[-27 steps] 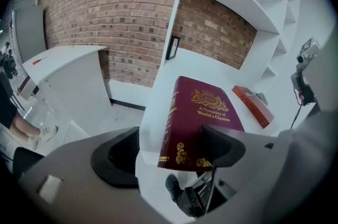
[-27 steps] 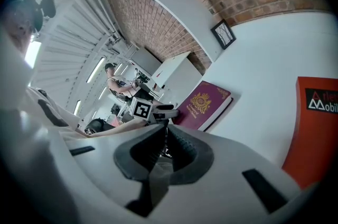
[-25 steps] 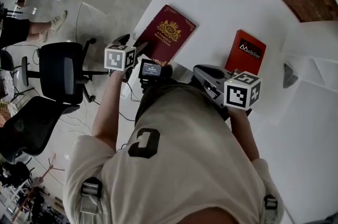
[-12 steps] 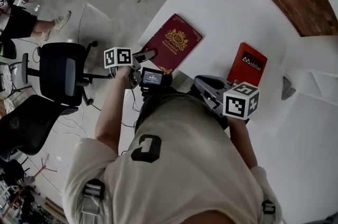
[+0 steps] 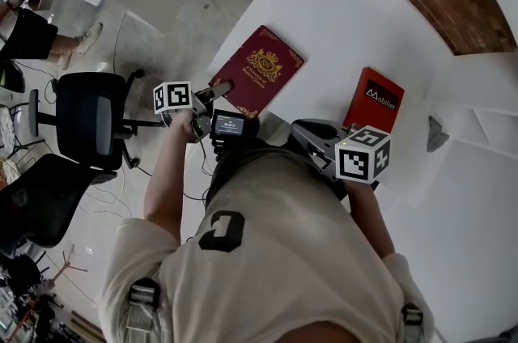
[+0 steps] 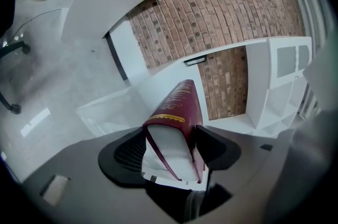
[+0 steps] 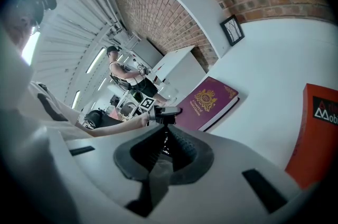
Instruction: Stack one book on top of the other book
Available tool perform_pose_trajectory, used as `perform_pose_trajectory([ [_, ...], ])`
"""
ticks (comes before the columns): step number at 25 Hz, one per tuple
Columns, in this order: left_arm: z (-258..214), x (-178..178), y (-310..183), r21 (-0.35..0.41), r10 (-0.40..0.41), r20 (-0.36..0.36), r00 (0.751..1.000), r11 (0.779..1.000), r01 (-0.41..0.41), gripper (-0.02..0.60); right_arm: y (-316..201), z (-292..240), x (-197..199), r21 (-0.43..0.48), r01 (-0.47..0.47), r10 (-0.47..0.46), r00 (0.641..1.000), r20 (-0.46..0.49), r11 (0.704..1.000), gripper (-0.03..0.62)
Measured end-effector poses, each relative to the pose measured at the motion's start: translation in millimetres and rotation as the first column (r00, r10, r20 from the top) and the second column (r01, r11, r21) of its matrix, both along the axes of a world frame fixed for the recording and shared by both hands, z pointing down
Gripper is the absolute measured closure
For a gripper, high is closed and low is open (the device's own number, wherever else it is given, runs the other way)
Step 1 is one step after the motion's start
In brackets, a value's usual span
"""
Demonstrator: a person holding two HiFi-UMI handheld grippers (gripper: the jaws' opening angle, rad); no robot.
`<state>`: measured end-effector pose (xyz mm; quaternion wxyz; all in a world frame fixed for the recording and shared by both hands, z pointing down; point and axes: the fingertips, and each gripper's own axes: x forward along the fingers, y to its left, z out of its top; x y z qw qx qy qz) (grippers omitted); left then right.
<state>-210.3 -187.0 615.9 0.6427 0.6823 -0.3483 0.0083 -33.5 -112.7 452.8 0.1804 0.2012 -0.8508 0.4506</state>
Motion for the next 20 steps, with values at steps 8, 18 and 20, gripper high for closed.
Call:
perform_pose_trajectory([
  [8, -0.1, -5.8, 10.0, -0.024, -0.027, -0.006, 1.0, 0.999, 0.027, 0.295, -3.4, -1.4, 4.4, -0.006, -0.017, 0.017, 1.0, 0.008, 1.0, 0.582],
  [18, -8.7, -8.0, 13.1, -0.019, -0.01, 0.007, 1.0, 1.0, 0.01, 0.319, 0.0, 1.5, 0.8, -0.007, -0.029, 0.029, 1.0, -0.001, 1.0, 0.582],
  [20, -11.6, -10.5, 14.1, -0.019, -0.016, 0.003, 1.0, 1.0, 0.016, 0.322, 0.4, 1.0, 0.1, -0.004, -0.027, 0.027, 1.0, -0.002, 1.0, 0.582],
])
